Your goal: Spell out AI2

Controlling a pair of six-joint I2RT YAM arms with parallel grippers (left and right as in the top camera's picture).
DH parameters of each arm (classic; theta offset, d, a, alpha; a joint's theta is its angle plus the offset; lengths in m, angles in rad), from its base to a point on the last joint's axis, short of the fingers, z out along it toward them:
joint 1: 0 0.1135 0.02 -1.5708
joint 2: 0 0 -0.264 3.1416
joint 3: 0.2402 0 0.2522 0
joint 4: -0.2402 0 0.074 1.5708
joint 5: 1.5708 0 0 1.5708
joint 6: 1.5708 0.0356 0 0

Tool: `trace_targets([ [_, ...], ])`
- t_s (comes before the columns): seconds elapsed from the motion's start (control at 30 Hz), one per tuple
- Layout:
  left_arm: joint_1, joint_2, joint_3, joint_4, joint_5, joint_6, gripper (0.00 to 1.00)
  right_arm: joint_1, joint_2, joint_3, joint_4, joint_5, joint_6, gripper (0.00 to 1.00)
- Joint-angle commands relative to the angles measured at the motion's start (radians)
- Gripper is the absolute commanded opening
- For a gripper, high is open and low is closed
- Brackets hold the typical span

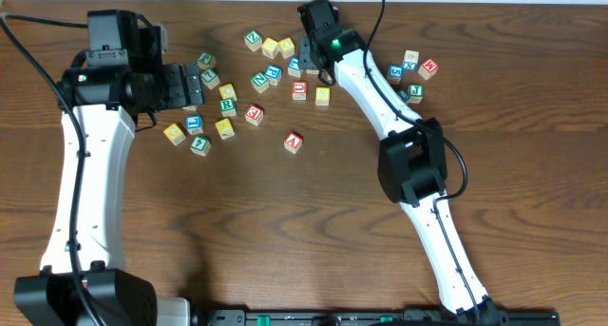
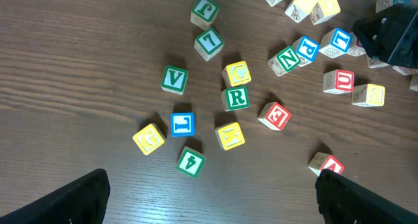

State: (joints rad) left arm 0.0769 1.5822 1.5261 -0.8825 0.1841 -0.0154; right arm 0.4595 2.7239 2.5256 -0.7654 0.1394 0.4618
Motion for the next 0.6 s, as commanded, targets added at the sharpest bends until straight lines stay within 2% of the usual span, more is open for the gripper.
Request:
trace_targets([
  [0.0, 0.001, 0.0, -0.002, -0.002, -0.002, -0.002, 1.0, 0.002, 0.011, 0.0, 0.005, 0.0, 0.013, 0.42],
  [0.27, 0.001, 0.0, -0.002, -0.002, -0.002, -0.002, 1.0, 0.01, 0.011, -0.002, -0.037, -0.015, 0.001, 0.36],
  [0.57, 0.001, 0.0, -0.002, -0.002, -0.002, -0.002, 1.0, 0.01, 0.01, -0.002, -0.053, -0.018, -0.036, 0.33],
])
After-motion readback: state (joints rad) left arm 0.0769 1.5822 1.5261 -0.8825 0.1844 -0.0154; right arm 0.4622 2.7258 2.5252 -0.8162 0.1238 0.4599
